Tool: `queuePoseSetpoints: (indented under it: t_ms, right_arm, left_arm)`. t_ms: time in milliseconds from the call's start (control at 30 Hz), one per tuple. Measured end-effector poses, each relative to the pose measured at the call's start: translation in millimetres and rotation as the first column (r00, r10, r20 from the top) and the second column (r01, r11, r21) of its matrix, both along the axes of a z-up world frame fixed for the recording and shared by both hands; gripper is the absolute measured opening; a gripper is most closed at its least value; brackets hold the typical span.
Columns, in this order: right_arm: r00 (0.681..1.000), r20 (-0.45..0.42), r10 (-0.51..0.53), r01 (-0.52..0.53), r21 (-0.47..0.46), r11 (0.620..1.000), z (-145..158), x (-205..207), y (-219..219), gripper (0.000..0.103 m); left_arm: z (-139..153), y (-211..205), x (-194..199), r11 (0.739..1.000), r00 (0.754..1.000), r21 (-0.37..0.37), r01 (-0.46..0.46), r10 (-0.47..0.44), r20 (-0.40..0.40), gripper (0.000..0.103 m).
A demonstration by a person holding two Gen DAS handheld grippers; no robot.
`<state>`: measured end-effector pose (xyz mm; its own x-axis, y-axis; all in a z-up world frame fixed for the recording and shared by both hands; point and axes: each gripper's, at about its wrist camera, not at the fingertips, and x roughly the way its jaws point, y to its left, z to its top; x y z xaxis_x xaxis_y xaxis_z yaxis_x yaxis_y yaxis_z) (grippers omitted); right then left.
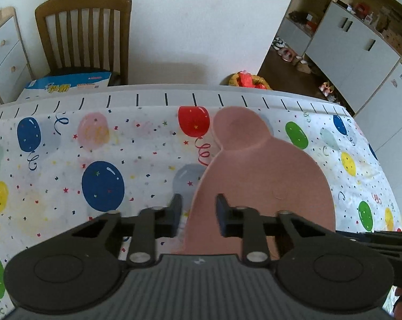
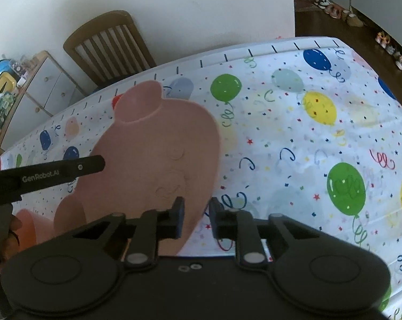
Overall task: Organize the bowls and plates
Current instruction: 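Close the left gripper on the bear plate rim while the right gripper grips it too, then lift the pink bear plate with both grippers and carry it over the white plates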
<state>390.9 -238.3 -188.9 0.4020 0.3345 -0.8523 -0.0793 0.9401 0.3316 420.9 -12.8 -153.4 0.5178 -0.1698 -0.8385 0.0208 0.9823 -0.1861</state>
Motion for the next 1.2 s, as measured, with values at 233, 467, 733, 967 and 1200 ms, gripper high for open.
queuePoseSetpoints:
  t_ms: [233, 467, 733, 967, 1200]
  right_arm:
    - [1.0, -0.001, -0.007, 0.007, -0.021, 1.0, 0.5, 0.1, -0.3, 0.008]
    - [0.999, 0.034, 0.017, -0.017, -0.017, 1.0, 12.3, -5.2, -3.9, 0.008]
    - [0.997, 0.075, 0.032, -0.032, -0.001, 1.0, 43.1, -23.4, -17.5, 0.008]
    - [0.995, 0.1, 0.028, -0.028, 0.0, 1.0, 74.6, -54.5, -36.7, 0.008]
    - [0.992, 0.124, 0.029, -0.03, 0.009, 0.999, 103.0, -95.7, -66.8, 0.008]
  left_arm:
    - [-0.1, 2.3, -1.0, 1.0, 1.0, -0.009, -0.013, 0.013, 0.001, 0.013]
    - [13.4, 0.8, -11.2, 1.0, 1.0, -0.018, -0.022, 0.022, 0.019, 0.013]
    - [52.5, -11.5, -35.9, 1.0, 0.998, -0.015, -0.019, 0.02, 0.055, 0.013]
    - [88.6, -36.3, -69.4, 1.0, 0.996, 0.012, -0.011, 0.01, 0.085, 0.013]
    - [116.5, -62.4, -112.6, 1.0, 0.994, 0.011, 0.005, -0.006, 0.107, 0.013]
